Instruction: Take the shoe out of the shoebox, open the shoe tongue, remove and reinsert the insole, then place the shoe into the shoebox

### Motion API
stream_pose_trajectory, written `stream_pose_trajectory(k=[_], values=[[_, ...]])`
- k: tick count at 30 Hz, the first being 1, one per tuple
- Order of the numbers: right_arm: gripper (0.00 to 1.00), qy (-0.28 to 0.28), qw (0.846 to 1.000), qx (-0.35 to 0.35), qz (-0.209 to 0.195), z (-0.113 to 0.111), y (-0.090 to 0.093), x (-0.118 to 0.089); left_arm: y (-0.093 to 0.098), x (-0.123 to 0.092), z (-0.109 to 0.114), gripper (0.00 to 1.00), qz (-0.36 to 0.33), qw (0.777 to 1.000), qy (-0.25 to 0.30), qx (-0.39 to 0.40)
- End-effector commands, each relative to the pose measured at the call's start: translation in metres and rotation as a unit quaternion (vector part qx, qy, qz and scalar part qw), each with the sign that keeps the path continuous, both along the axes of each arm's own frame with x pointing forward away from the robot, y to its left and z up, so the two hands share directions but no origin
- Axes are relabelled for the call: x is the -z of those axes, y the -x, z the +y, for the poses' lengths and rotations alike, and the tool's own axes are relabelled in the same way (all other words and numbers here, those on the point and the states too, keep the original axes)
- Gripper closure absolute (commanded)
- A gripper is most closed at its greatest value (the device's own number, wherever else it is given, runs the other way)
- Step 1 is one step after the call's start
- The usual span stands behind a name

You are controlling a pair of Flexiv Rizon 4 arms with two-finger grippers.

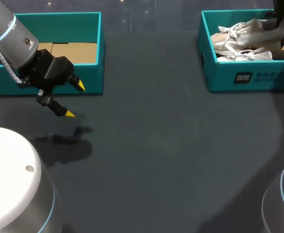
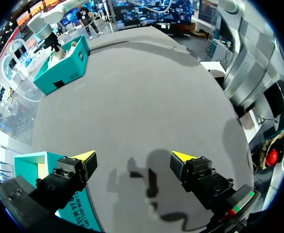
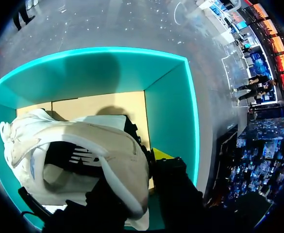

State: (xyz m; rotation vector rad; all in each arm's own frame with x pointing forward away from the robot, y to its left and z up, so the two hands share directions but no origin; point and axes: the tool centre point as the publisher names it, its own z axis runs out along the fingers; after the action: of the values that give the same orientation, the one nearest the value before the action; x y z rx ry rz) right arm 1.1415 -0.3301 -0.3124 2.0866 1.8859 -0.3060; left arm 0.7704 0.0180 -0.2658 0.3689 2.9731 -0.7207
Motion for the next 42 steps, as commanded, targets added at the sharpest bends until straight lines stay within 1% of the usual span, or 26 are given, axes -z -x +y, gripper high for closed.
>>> stream_pose_trajectory(k=[1,9,13,26,35,42], values=[[1.00,-0.004,1.000,0.004,-0.001,-0.001,-0.006,0.001,0.001,0.000,0.000,0.00,-0.001,1.000,-0.001,0.000],[1.00,0.000,1.000,-0.005,-0.013,0.002,-0.016,-0.004,0.001,0.000,0.000,0.00,-0.001,1.000,-0.001,0.000],[1.00,0.004,1.000,-0.008,-0.012,0.002,-0.020,-0.003,0.001,0.000,0.000,0.00,-0.001,1.000,-0.001,0.000],[1.00,-0.007,1.000,-0.005,0.004,-0.006,-0.029,0.015,0.001,0.000,0.000,0.00,-0.001,1.000,-0.001,0.000],[1.00,-0.007,1.000,-0.009,0.008,-0.009,-0.036,0.021,0.001,0.000,0.000,0.00,-0.001,1.000,-0.001,0.000],[1.00,-0.013,1.000,-0.011,0.017,-0.007,-0.035,0.029,0.001,0.000,0.000,0.00,-0.001,1.000,-0.001,0.000]])
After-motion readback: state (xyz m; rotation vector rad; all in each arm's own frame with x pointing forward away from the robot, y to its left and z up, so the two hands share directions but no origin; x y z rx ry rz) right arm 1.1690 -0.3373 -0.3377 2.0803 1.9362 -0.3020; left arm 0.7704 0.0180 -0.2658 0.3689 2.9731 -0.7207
